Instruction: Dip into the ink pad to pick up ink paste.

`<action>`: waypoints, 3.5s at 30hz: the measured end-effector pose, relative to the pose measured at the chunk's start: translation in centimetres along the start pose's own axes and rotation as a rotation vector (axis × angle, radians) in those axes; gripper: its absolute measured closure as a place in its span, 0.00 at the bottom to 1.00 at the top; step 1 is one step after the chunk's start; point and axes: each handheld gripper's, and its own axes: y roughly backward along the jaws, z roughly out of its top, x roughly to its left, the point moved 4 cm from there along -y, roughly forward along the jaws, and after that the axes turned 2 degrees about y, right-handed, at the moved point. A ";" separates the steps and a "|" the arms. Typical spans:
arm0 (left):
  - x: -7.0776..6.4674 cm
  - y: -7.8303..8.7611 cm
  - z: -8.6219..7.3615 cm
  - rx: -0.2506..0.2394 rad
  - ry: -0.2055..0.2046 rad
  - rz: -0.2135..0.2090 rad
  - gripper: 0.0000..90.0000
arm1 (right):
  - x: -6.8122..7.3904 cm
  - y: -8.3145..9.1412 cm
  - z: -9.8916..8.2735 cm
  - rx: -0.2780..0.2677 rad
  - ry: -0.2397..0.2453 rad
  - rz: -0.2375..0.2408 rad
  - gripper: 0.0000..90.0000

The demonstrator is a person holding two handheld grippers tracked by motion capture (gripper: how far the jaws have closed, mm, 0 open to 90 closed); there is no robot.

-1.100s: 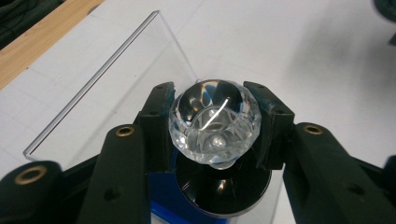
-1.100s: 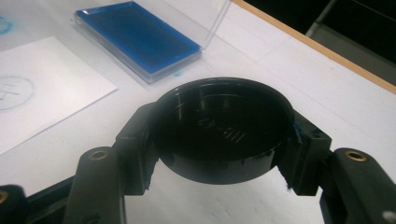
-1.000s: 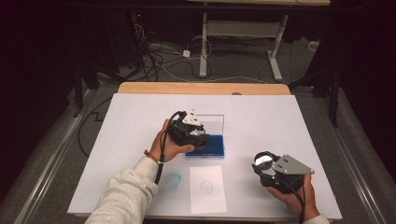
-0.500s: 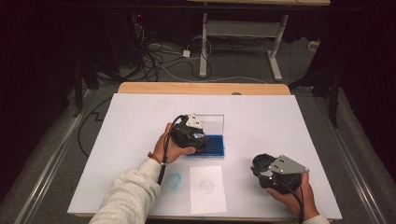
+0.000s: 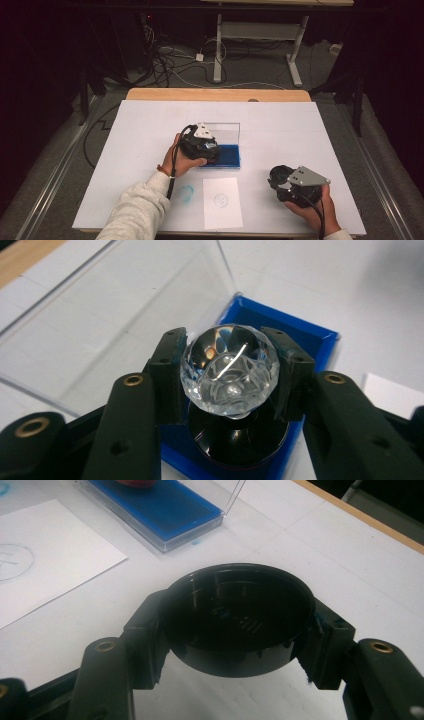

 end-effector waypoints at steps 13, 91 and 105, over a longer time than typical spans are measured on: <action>-0.2 0.1 -0.8 0.028 -0.006 -0.006 0.61 | 0.1 0.0 0.0 -0.001 0.013 0.016 0.43; -0.2 0.0 -0.1 0.132 0.024 0.027 0.61 | -0.1 0.1 0.1 -0.015 0.005 -0.042 0.42; -0.4 0.2 0.3 0.127 0.025 0.009 0.61 | 0.0 0.1 0.1 -0.012 0.008 -0.034 0.42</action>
